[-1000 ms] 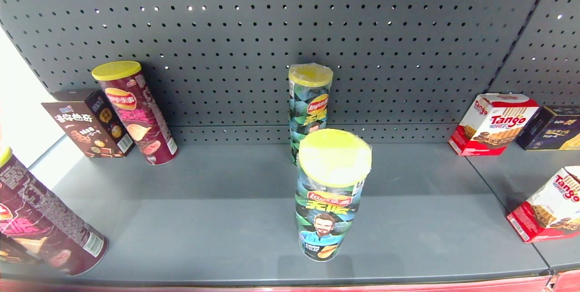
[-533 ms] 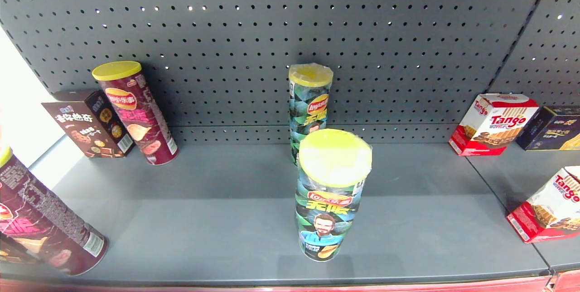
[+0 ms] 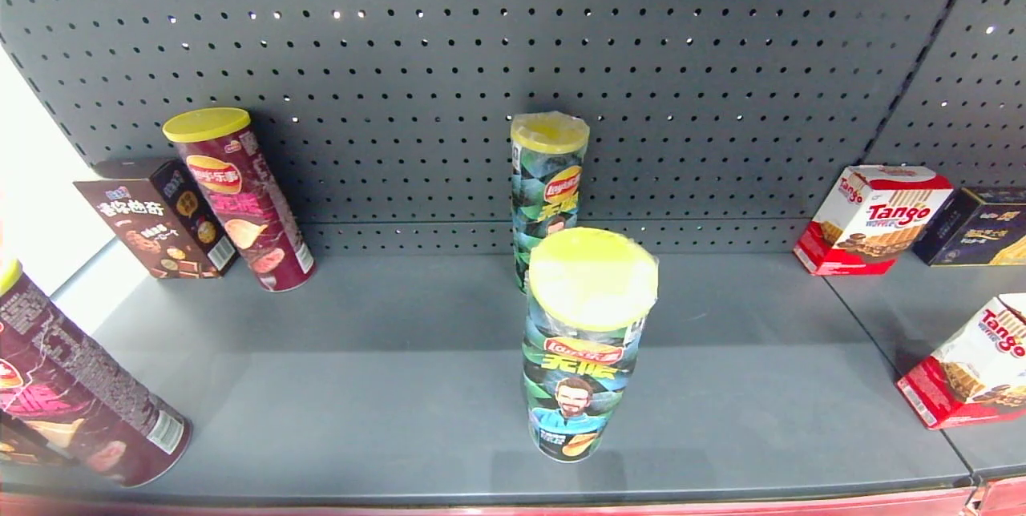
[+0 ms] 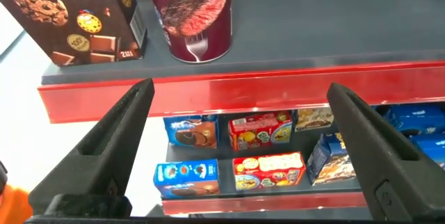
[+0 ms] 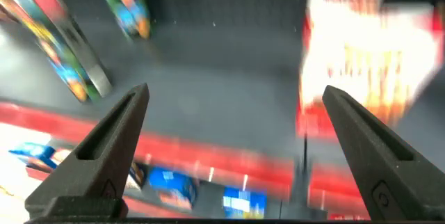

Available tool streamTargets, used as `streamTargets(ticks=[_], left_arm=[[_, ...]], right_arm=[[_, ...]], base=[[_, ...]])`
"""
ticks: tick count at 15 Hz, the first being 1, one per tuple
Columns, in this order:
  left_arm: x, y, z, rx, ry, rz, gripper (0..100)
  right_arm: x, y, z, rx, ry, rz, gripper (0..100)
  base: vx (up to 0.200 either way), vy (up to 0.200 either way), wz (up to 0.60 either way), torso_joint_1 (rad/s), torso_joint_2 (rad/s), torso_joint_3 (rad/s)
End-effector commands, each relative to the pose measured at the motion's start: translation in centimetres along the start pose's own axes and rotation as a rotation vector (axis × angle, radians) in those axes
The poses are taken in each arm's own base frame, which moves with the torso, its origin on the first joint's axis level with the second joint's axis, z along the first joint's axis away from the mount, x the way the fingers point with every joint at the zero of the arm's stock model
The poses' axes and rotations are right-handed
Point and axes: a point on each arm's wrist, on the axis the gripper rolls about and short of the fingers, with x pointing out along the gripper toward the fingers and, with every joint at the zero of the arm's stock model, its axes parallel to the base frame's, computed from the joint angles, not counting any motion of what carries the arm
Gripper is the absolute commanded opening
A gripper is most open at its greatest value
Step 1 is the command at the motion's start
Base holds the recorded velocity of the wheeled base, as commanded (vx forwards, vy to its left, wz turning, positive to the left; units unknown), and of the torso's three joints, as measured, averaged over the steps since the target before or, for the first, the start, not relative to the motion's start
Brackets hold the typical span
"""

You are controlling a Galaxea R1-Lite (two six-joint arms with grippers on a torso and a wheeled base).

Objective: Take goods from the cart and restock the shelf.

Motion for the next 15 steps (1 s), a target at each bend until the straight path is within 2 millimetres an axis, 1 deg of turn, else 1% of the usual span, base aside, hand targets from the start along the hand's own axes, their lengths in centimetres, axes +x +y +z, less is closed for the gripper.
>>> streamTargets(ticks=[1, 2, 3, 4, 5, 7, 8, 9, 10, 13, 14, 15], left_arm=[[0.0, 0.0, 0.0, 0.001, 0.002, -0.001, 100], [0.0, 0.0, 0.0, 0.001, 0.002, -0.001, 100], [0.0, 0.0, 0.0, 0.001, 0.002, -0.001, 100], [0.0, 0.0, 0.0, 0.001, 0.0, -0.001, 100], [0.0, 0.0, 0.0, 0.002, 0.002, -0.001, 100], [0.0, 0.0, 0.0, 0.001, 0.001, 0.013, 100], [0.0, 0.1, -0.1, 0.001, 0.002, 0.027, 100], [0.0, 0.1, 0.0, 0.001, 0.0, 0.03, 100], [0.0, 0.1, -0.1, 0.005, 0.002, 0.03, 100], [0.0, 0.1, 0.0, 0.021, 0.002, 0.025, 100], [0.0, 0.1, 0.0, 0.021, 0.002, 0.025, 100], [0.0, 0.1, 0.0, 0.021, 0.002, 0.025, 100]], right_arm=[[6.0, 0.2, 3.4, -0.042, 0.136, 0.071, 100], [7.2, 0.4, 3.8, -0.07, 0.15, 0.106, 100], [9.4, 0.7, 4.3, -0.102, 0.17, 0.149, 100], [12.2, 1.5, 4.8, -0.124, 0.182, 0.208, 100], [13.6, 2.2, 4.7, -0.132, 0.203, 0.256, 100], [16.2, 3.7, 3.8, -0.151, 0.259, 0.331, 100], [17.1, 4.5, 3.3, -0.168, 0.271, 0.367, 100], [17.3, 4.7, 3.3, -0.171, 0.27, 0.374, 100], [18.2, 5.8, 2.6, -0.18, 0.296, 0.417, 100], [18.4, 6.3, 1.6, -0.187, 0.337, 0.442, 100], [18.7, 6.7, 0.9, -0.192, 0.365, 0.457, 100], [18.7, 6.8, 0.9, -0.193, 0.368, 0.46, 100]], base=[[0.0, 0.0, 0.0, 0.0, 0.0, 0.0], [0.0, 0.0, 0.0, 0.0, 0.0, 0.0], [0.0, 0.0, 0.0, 0.0, 0.0, 0.0], [0.0, 0.0, 0.0, 0.0, 0.0, 0.0], [0.0, 0.0, 0.0, 0.0, 0.0, 0.0], [0.0, 0.0, 0.0, 0.0, 0.0, 0.0], [0.0, 0.0, 0.0, 0.0, 0.0, 0.0], [0.0, 0.0, 0.0, 0.0, 0.0, 0.0], [0.0, 0.0, 0.0, 0.0, 0.0, 0.0], [0.0, 0.0, 0.0, 0.0, 0.0, 0.0], [0.0, 0.0, 0.0, 0.0, 0.0, 0.0], [0.0, 0.0, 0.0, 0.0, 0.0, 0.0]])
